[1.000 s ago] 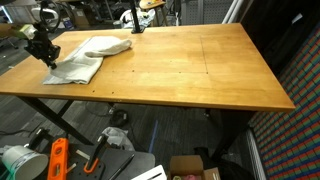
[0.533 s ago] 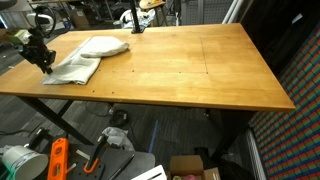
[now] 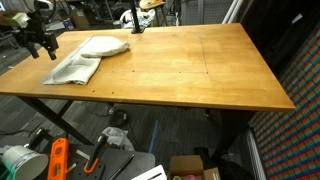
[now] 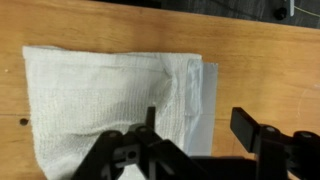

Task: Fold the cloth on the table

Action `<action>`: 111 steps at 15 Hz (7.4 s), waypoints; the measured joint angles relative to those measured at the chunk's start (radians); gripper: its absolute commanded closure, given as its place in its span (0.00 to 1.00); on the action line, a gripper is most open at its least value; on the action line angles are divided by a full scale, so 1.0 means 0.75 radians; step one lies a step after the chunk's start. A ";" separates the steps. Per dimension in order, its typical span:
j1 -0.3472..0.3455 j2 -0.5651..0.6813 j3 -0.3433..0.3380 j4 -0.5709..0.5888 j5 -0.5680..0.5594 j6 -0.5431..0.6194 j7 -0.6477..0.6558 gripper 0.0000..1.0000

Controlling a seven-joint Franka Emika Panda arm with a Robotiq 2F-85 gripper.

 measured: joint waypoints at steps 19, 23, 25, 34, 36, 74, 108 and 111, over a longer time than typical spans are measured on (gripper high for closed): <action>-0.371 0.592 -0.236 0.978 0.179 -0.582 -0.044 0.00; -0.394 0.687 -0.255 1.075 0.178 -0.611 -0.014 0.00; -0.406 0.707 -0.263 1.087 0.178 -0.612 -0.011 0.00; -0.434 0.627 -0.289 0.890 0.113 -0.599 -0.080 0.00; -0.420 0.562 -0.282 0.775 0.120 -0.487 -0.093 0.00; -0.266 0.260 -0.083 0.134 0.342 0.587 -0.092 0.87; -0.172 -0.111 -0.082 -0.372 0.524 0.296 -0.851 0.34; -0.160 -0.050 -0.081 -0.371 0.512 0.422 -0.845 0.58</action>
